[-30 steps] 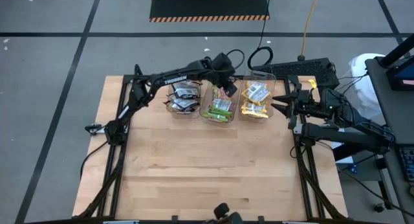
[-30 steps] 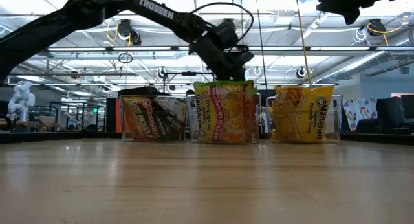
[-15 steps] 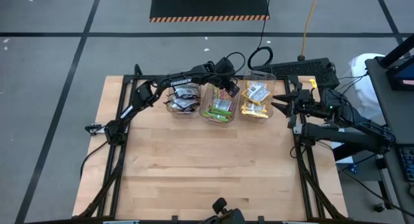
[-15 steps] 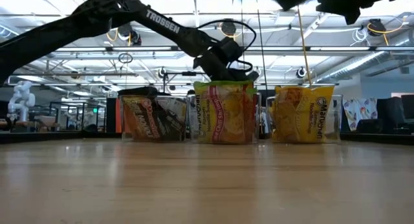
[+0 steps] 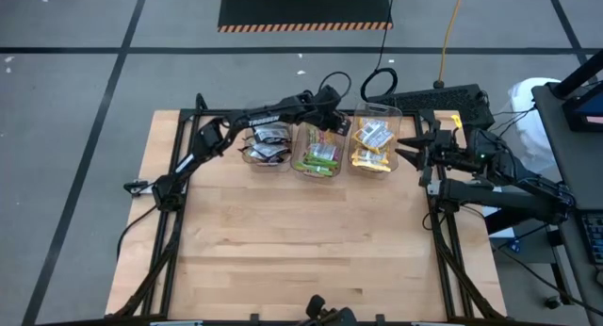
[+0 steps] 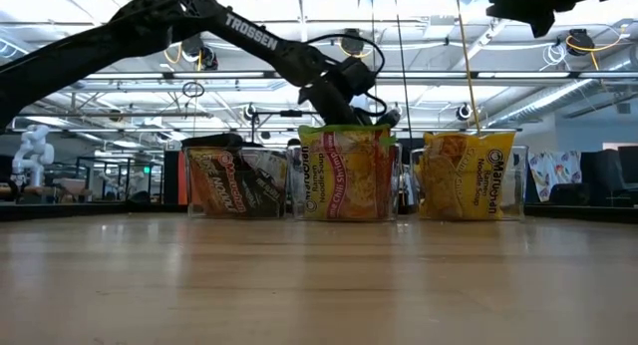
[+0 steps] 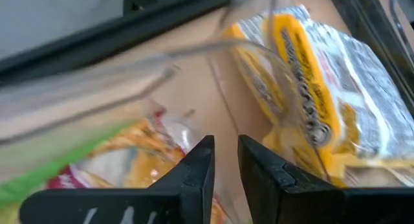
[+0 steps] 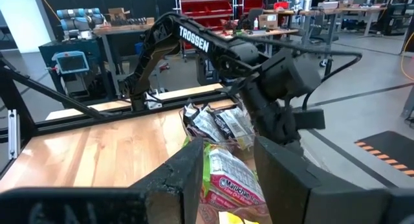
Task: Sort Maruchan noodles
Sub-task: Adjust the green noodle pack in the middle transparent bin
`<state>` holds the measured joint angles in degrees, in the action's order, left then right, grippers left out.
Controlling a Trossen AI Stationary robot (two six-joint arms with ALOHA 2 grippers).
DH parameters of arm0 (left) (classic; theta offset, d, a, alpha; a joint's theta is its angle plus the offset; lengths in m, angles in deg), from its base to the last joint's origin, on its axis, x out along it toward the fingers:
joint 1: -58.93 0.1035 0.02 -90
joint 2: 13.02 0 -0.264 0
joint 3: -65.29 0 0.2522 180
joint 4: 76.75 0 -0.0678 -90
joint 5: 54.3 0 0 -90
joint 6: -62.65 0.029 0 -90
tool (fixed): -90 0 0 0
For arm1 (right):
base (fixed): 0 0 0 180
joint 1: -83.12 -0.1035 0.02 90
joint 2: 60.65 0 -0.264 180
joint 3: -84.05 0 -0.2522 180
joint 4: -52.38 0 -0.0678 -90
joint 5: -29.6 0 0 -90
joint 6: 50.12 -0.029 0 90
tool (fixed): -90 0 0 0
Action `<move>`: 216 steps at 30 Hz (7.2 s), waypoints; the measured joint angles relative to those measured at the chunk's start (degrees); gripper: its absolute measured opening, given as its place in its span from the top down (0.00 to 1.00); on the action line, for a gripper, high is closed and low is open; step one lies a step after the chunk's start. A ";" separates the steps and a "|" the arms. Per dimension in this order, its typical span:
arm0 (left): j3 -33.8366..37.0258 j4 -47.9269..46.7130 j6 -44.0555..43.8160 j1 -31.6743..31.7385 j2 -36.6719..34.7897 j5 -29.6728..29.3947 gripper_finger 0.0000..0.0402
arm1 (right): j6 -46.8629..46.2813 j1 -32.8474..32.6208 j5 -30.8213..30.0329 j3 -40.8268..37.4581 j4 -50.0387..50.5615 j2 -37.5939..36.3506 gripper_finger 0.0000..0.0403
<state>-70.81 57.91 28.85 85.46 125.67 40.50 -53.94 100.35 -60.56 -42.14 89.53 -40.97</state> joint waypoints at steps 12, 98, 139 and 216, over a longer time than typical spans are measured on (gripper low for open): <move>0.00 -2.91 -1.76 -0.83 0.00 -3.15 0.84 | 0.39 -0.02 0.00 0.00 -2.42 -0.02 0.67; 0.00 -24.80 22.73 3.88 -3.02 6.75 0.79 | -0.02 0.05 -1.66 0.00 -2.85 -0.02 0.67; -0.15 -25.11 25.97 4.05 -0.15 -2.23 0.98 | 0.13 0.05 -2.80 0.00 -4.92 -0.01 0.67; -7.89 -24.35 39.79 -7.92 -2.05 -13.98 1.00 | 0.09 0.04 -2.82 0.02 -5.17 -0.02 0.67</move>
<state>-78.70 33.57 68.64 77.53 123.62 26.51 -53.85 100.39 -63.38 -42.12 84.36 -40.99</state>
